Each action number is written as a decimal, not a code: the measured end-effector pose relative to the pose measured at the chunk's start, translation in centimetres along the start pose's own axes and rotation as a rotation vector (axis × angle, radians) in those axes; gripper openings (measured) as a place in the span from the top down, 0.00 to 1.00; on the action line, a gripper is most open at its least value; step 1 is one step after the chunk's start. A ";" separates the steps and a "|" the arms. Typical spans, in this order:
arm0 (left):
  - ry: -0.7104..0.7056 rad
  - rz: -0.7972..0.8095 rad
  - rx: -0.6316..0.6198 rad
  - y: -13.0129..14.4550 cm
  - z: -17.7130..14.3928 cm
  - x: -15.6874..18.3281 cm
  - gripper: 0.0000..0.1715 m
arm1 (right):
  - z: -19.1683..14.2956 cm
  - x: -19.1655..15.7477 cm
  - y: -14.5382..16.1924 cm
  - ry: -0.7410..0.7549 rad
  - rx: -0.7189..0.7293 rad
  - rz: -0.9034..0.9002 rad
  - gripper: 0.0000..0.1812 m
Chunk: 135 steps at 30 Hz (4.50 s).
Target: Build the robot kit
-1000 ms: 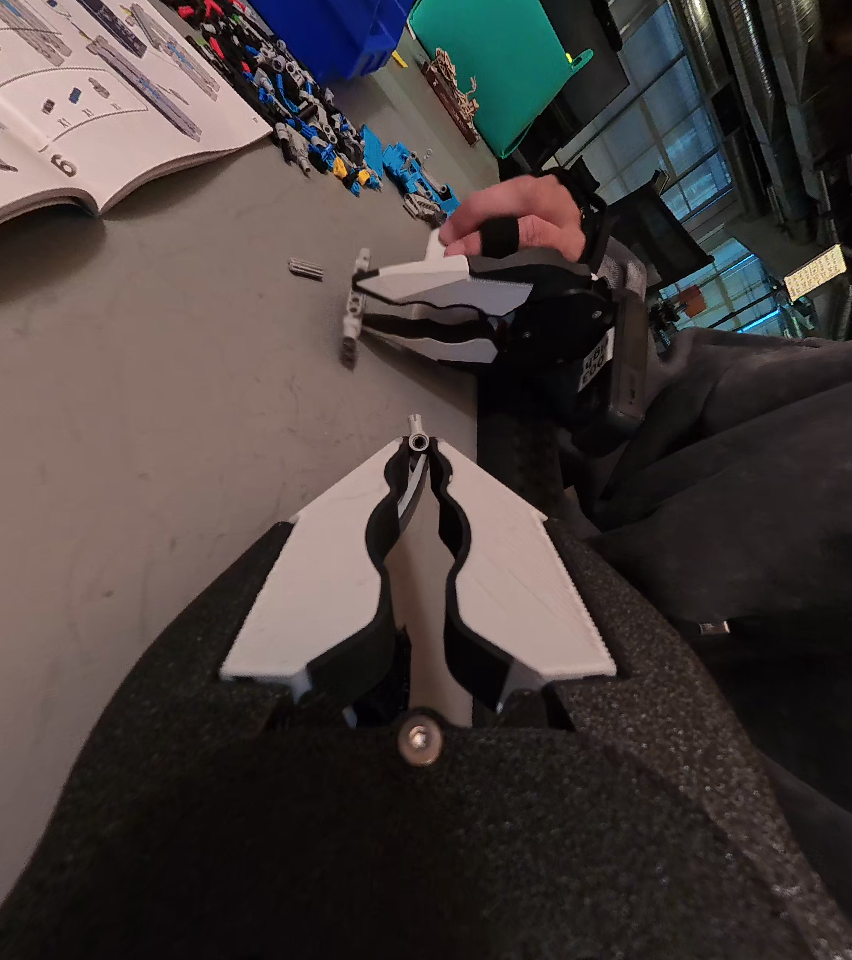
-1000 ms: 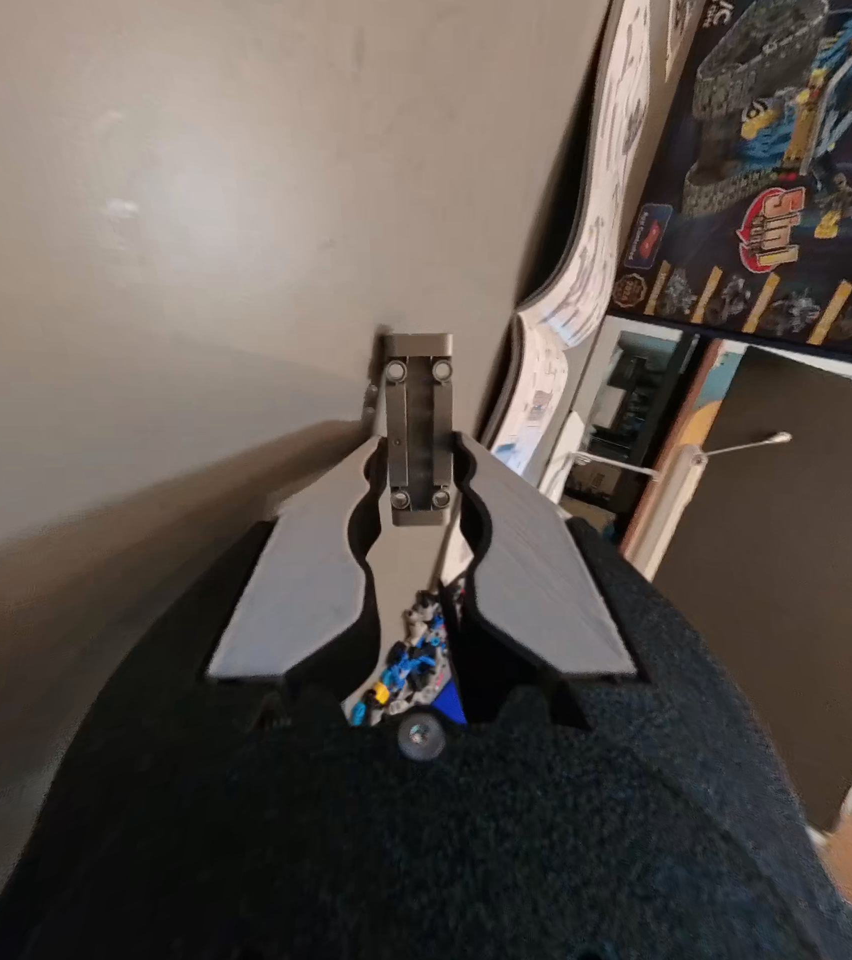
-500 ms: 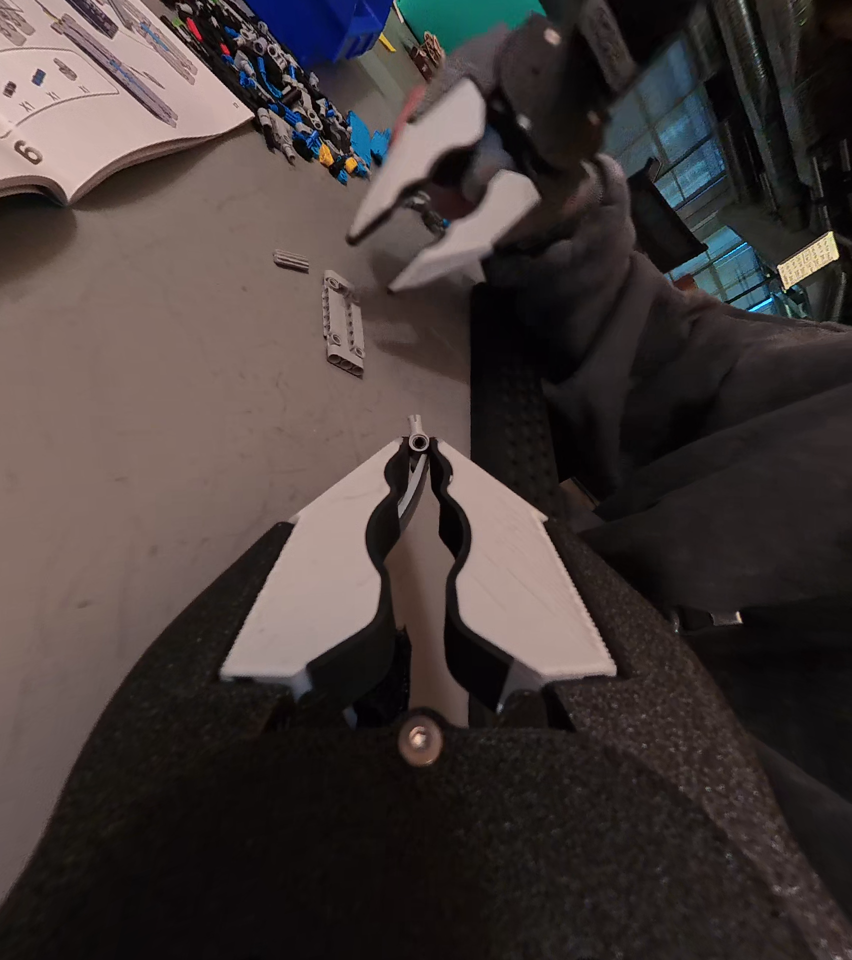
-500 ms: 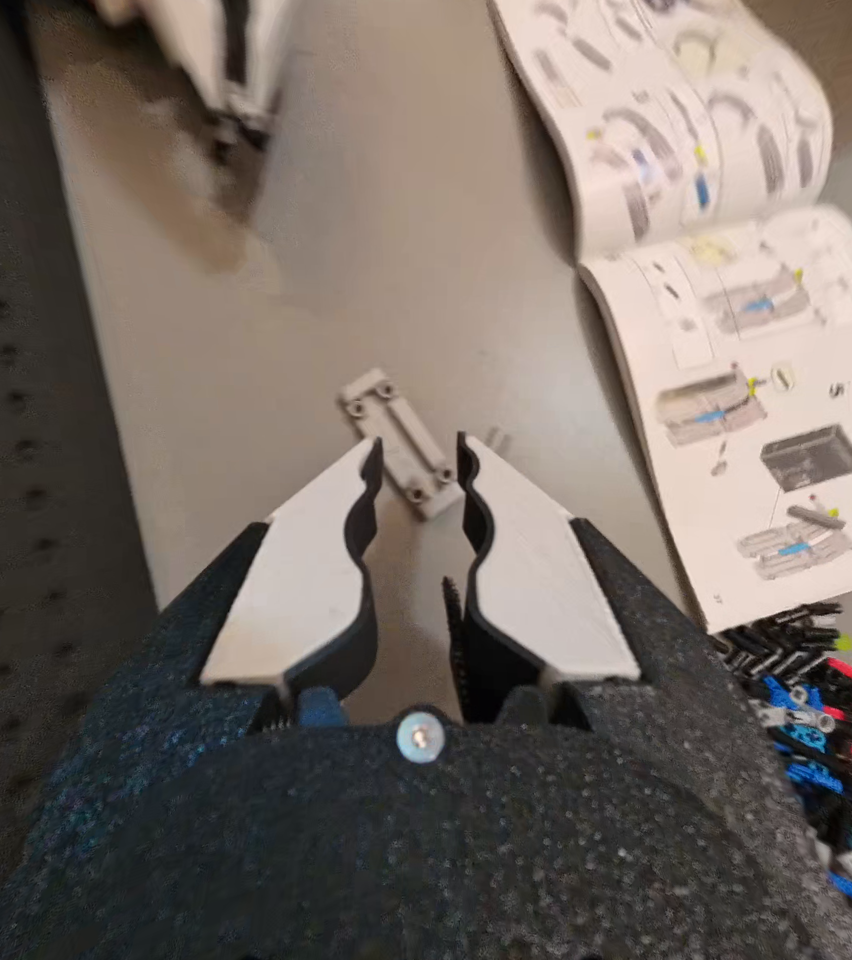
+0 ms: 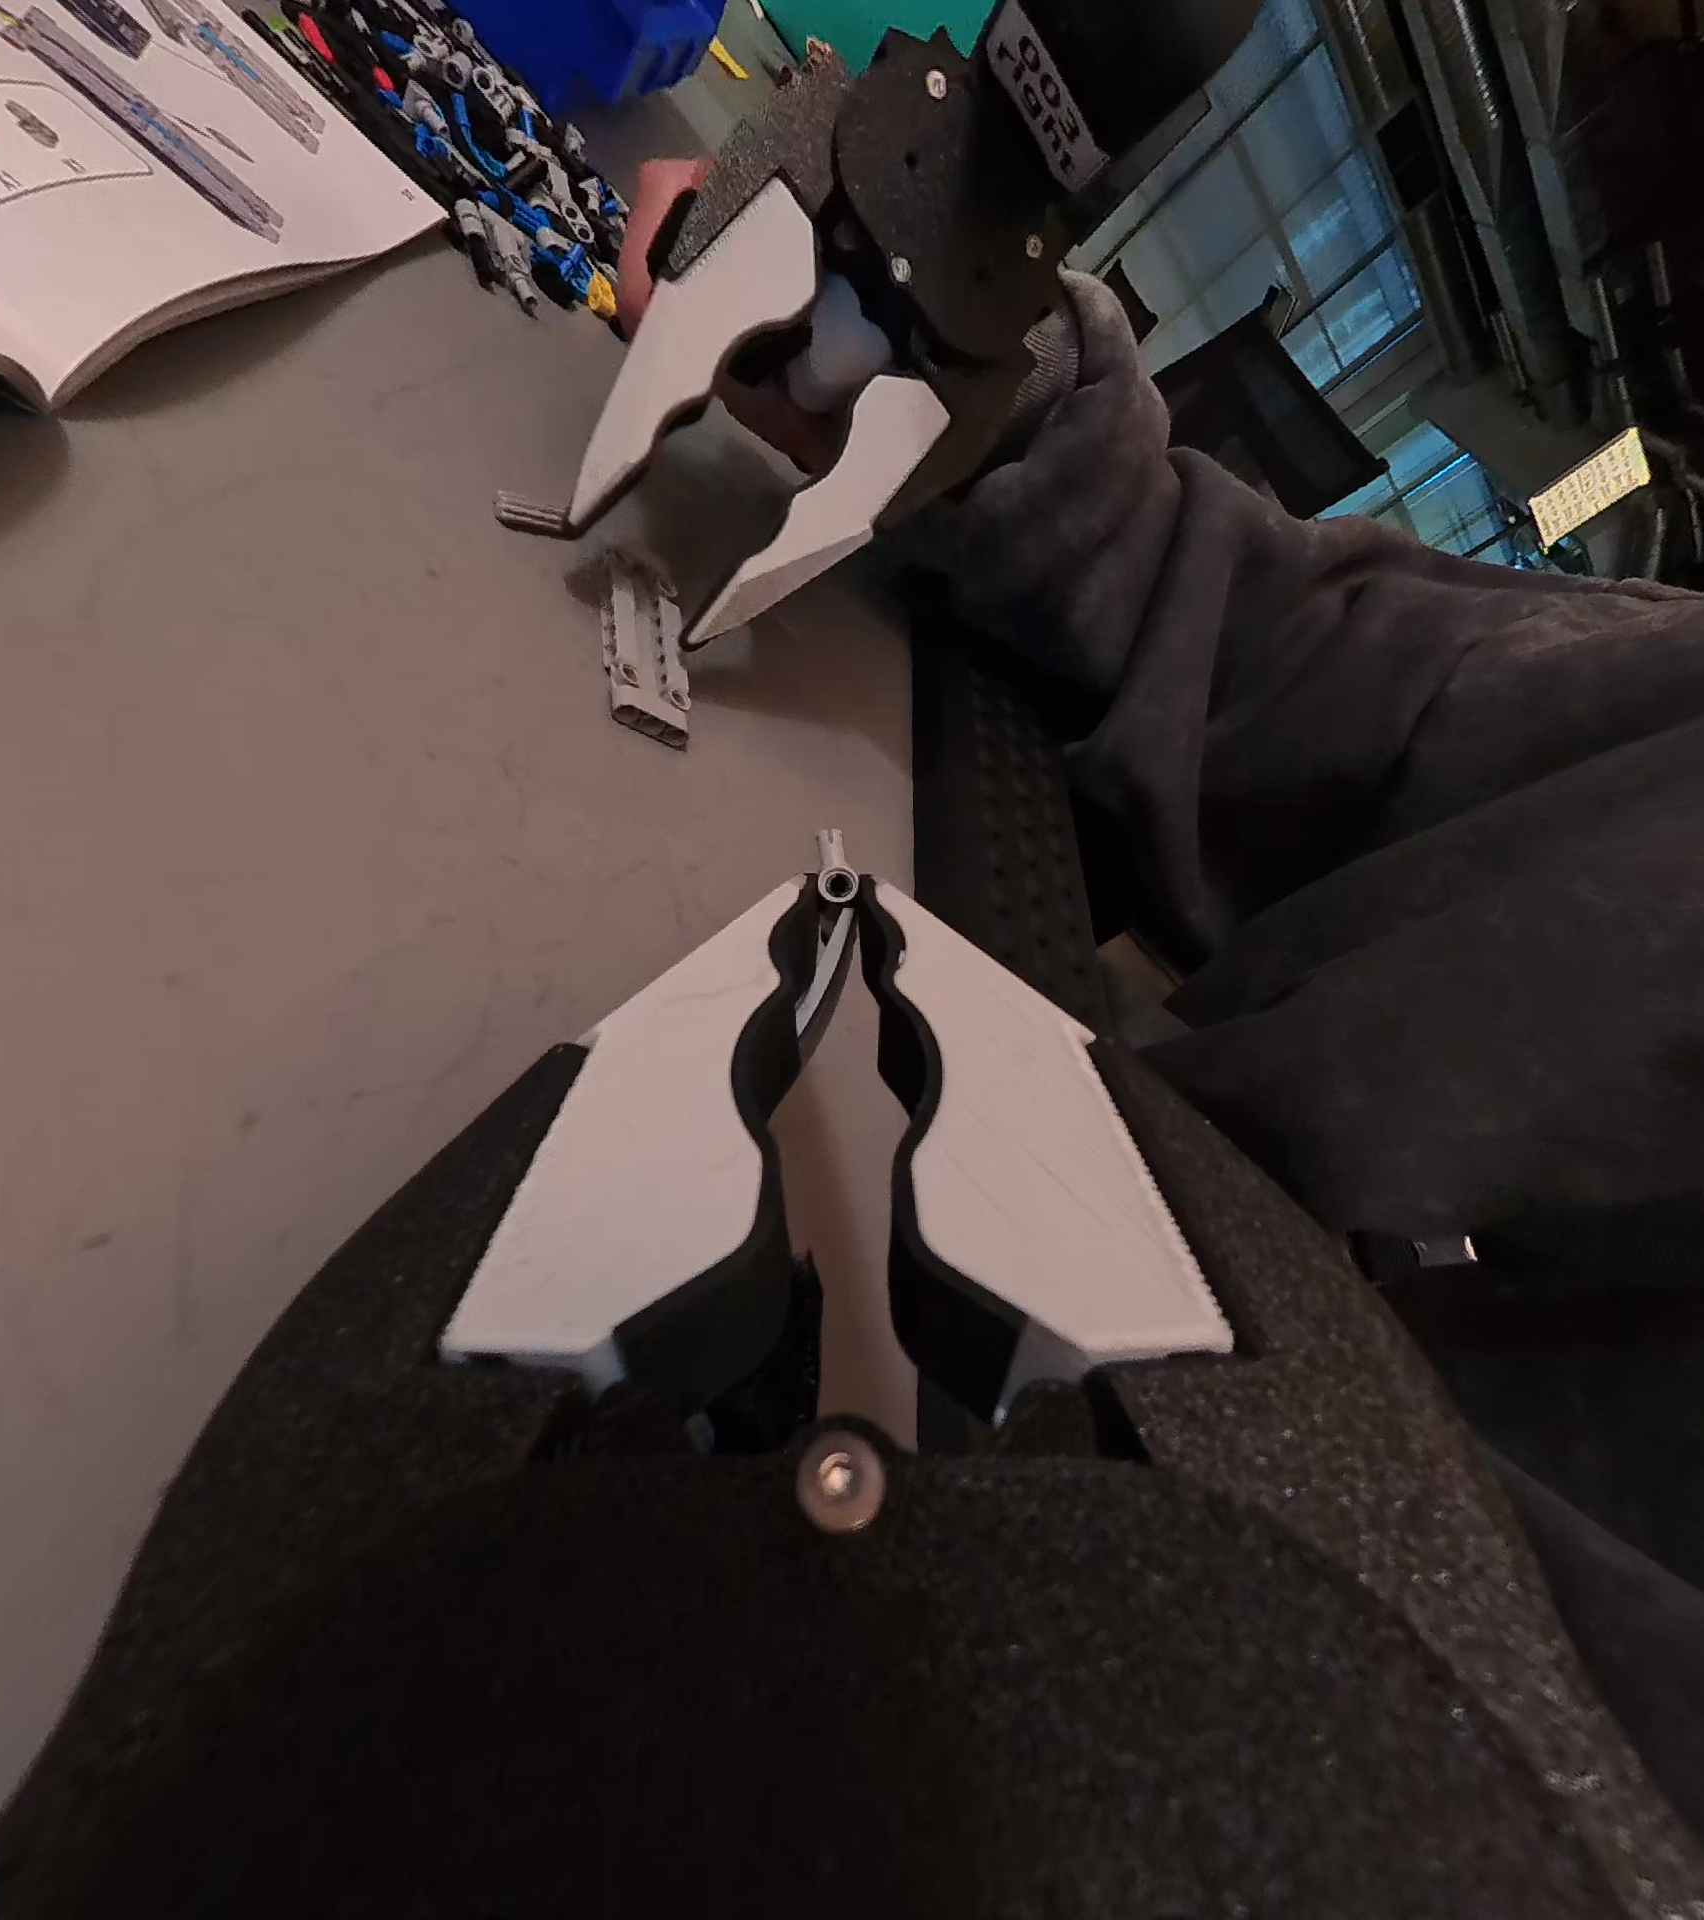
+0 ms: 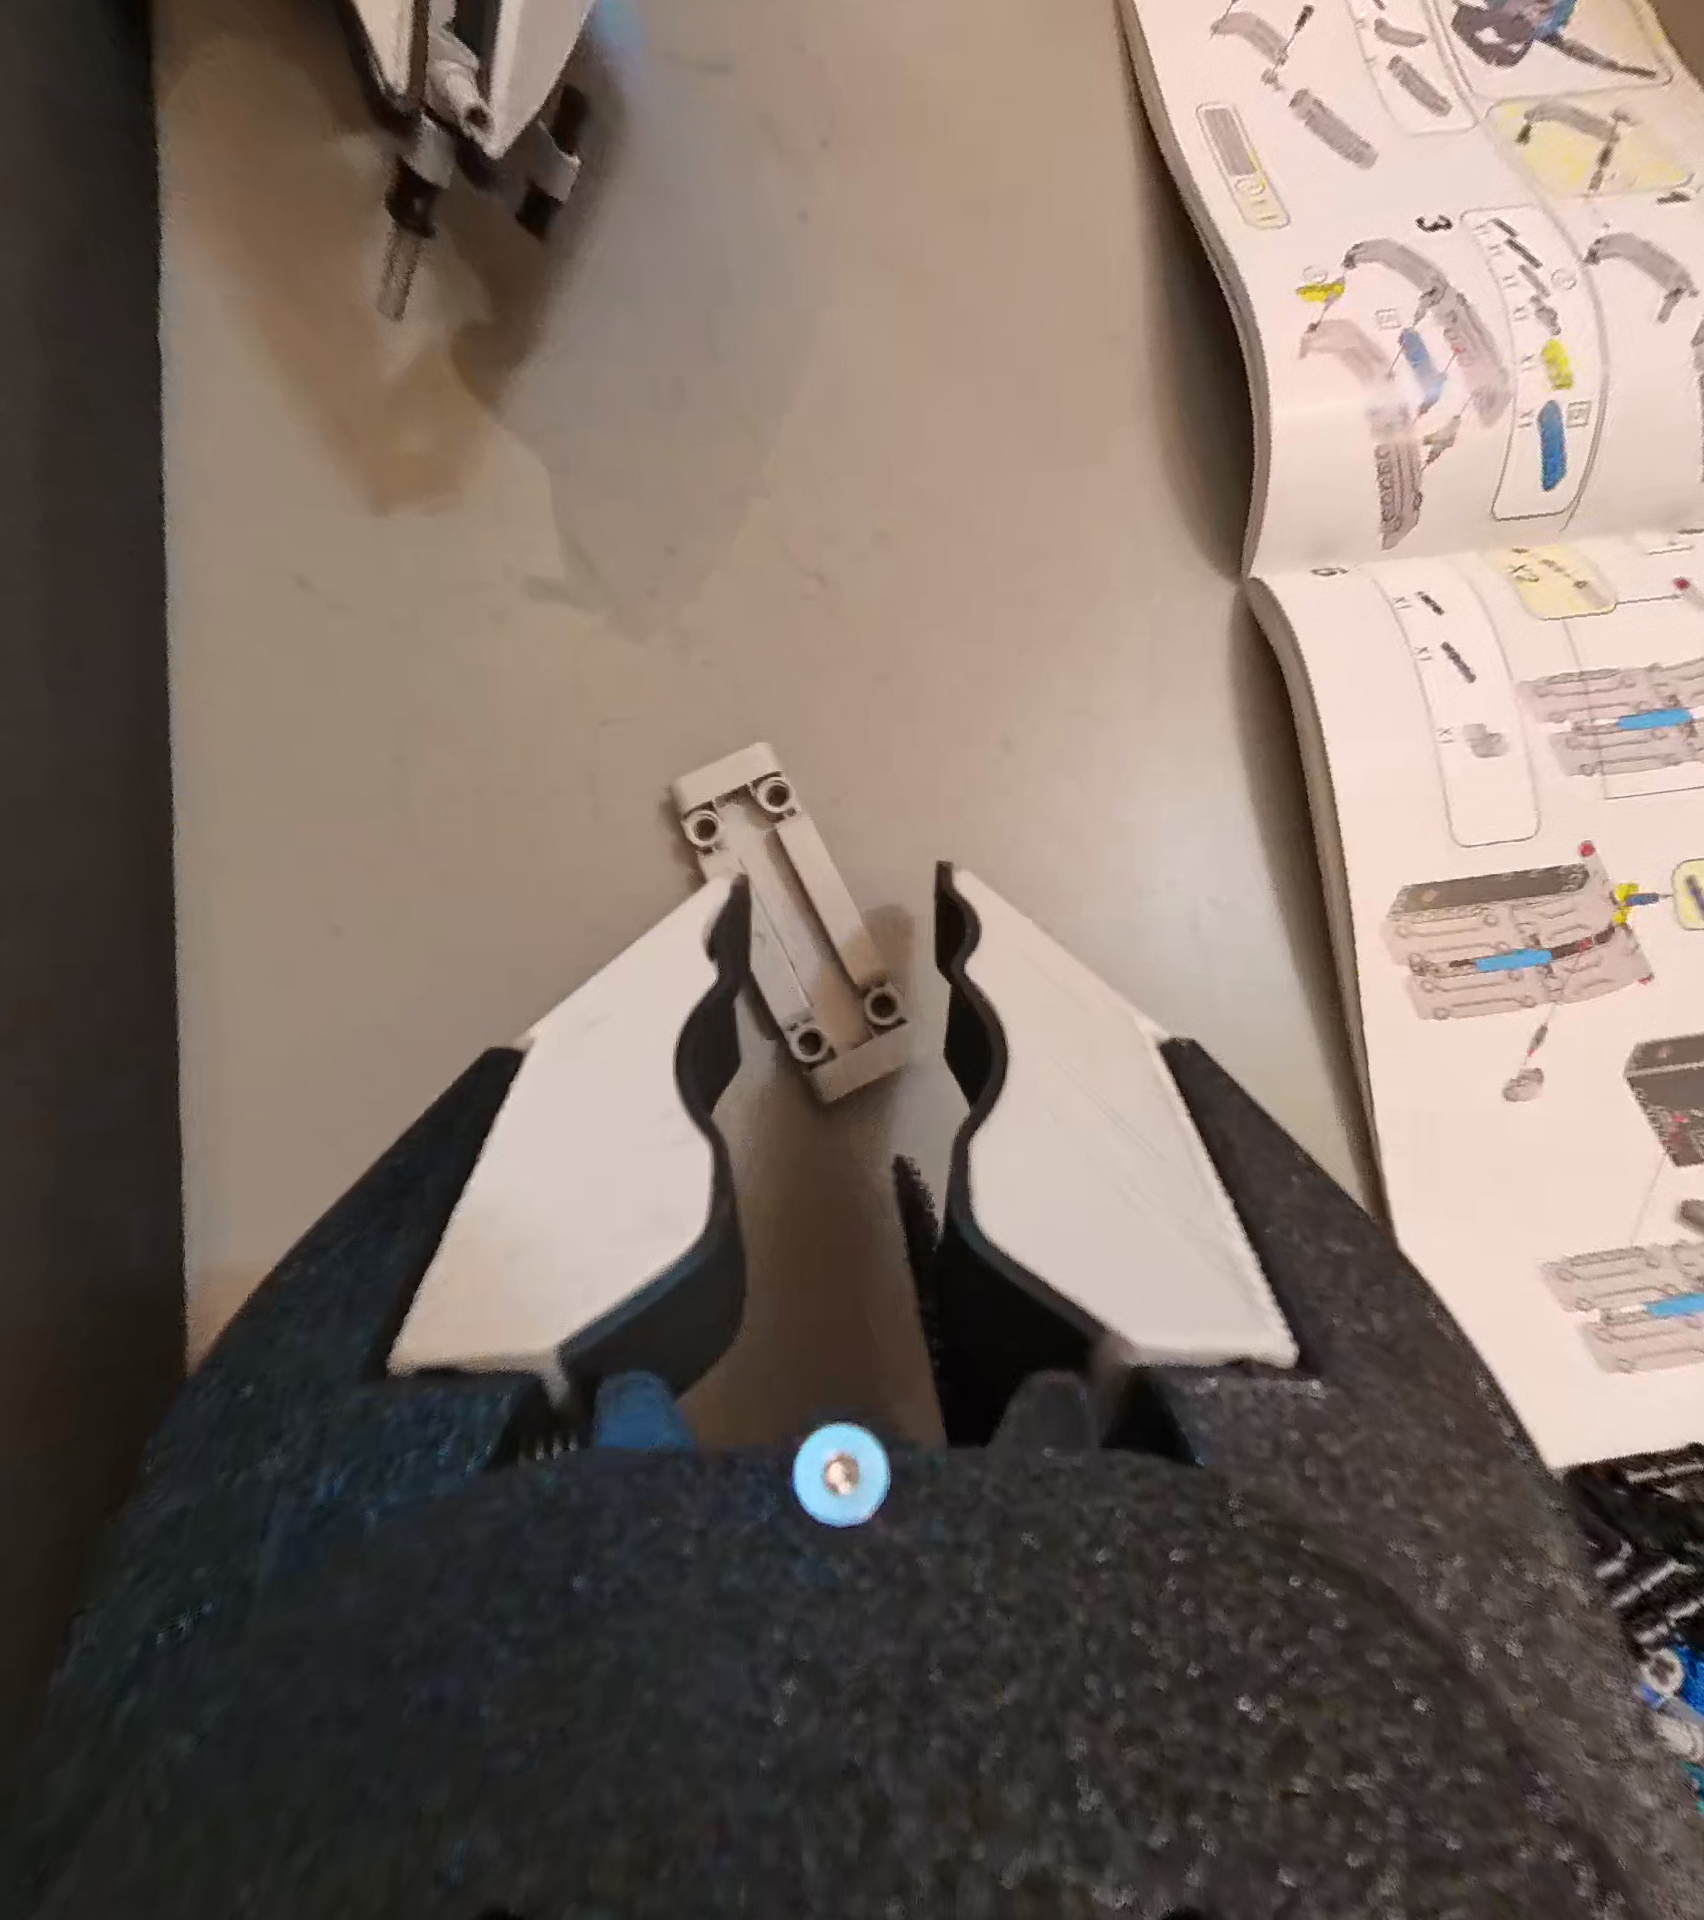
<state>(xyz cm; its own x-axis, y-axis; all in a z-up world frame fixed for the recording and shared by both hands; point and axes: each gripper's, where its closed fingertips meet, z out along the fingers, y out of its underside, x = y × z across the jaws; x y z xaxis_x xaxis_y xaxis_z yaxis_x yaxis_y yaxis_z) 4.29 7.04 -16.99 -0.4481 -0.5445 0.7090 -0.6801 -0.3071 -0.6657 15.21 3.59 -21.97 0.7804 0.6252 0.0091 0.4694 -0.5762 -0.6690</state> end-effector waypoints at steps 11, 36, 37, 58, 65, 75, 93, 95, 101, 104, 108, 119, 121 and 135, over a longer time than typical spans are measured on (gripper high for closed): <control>0.000 -0.017 0.004 -0.1 -0.1 -0.4 0.97 | 0.2 1.2 0.9 0.057 -0.022 -0.028 0.80; 0.005 -0.013 -0.007 0.1 0.1 -0.3 0.96 | -0.4 -3.9 1.9 0.017 -0.132 -0.048 0.87; 0.004 -0.013 -0.007 0.1 0.1 -0.3 0.96 | -0.6 -3.6 2.0 0.050 -0.156 -0.079 0.87; -0.002 -0.007 -0.017 0.3 0.2 -0.3 0.96 | -16.6 1.3 10.2 0.076 -1.622 -0.819 0.87; 0.002 -0.004 -0.011 0.2 0.1 -0.1 0.97 | -11.9 -0.9 9.8 -0.106 -1.540 -0.581 0.87; 0.013 0.000 -0.018 0.3 0.2 0.2 0.96 | -5.4 -2.7 7.8 -0.207 -1.080 -0.392 0.94; 0.060 -0.022 -0.027 0.6 0.7 0.7 0.97 | -7.4 -2.2 10.0 -0.005 -0.003 0.014 0.77; 0.062 -0.019 -0.028 0.6 0.7 0.8 0.97 | -7.4 -2.5 10.0 -0.036 -0.006 0.008 0.80; 0.068 -0.021 -0.030 0.6 0.7 0.8 0.97 | -7.1 -1.8 9.7 -0.072 0.006 0.047 0.87; 0.069 -0.023 -0.024 0.5 0.7 0.9 0.97 | -6.7 -1.4 9.2 -0.045 -0.046 0.055 0.87; 0.071 -0.037 0.009 -0.1 0.2 0.7 0.97 | -5.5 -2.6 3.4 0.007 -0.015 -0.079 0.87; -0.047 -0.067 0.096 -1.5 -1.8 -2.0 0.97 | 3.0 -2.8 -8.7 0.197 0.149 -0.540 0.87; -0.034 -0.077 0.072 -1.1 -1.6 -2.0 0.97 | 3.0 -2.8 -8.6 0.248 0.155 -0.592 0.87; -0.005 -0.079 -0.027 0.4 -0.7 -1.5 0.97 | 3.8 -3.9 -9.8 0.334 0.190 -0.710 0.88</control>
<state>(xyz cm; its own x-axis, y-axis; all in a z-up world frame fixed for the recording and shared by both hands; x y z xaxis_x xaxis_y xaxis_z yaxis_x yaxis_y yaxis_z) 4.28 8.30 -18.19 -0.3893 -0.5234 0.7580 -0.7287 -0.3283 -0.6010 6.00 8.83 -18.23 0.4186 0.6009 0.6809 0.8448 0.0176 -0.5349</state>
